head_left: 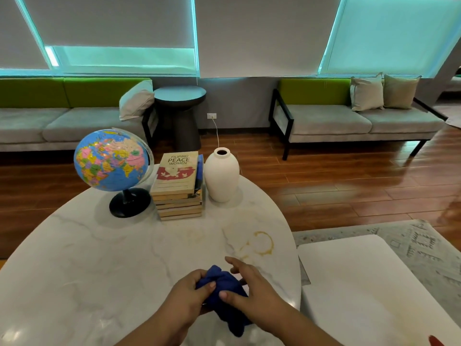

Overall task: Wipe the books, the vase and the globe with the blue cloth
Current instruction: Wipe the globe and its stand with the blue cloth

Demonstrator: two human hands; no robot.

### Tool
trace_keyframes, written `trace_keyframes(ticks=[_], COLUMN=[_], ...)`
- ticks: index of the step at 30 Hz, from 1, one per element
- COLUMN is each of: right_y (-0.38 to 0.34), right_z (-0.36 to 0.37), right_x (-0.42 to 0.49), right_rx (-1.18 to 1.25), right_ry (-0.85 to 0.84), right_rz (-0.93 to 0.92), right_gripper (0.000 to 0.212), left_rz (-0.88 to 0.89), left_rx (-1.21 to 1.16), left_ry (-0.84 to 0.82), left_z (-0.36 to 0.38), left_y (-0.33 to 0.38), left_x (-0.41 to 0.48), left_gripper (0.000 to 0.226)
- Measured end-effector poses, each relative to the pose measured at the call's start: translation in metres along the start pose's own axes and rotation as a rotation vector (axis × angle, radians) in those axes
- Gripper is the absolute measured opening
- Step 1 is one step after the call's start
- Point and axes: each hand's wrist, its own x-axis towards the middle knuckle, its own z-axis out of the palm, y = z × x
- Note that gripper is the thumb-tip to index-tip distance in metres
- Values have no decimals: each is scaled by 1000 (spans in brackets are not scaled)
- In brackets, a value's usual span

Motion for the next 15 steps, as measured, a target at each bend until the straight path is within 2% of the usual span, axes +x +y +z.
trace_keyframes(ticks=[5, 10, 15], right_y=[13, 29, 49], right_z=[-13, -30, -67], right_x=[-3, -5, -6], right_rx=[-18, 9, 51], right_ry=[32, 85, 203], right_rz=[-30, -25, 32], right_gripper=[46, 38, 30], left_rz=[10, -14, -4], left_rx=[92, 132, 207], left_ry=[-50, -111, -77], left_z=[22, 41, 55], left_y=[3, 9, 19], left_x=[2, 5, 13], left_gripper=[21, 21, 21])
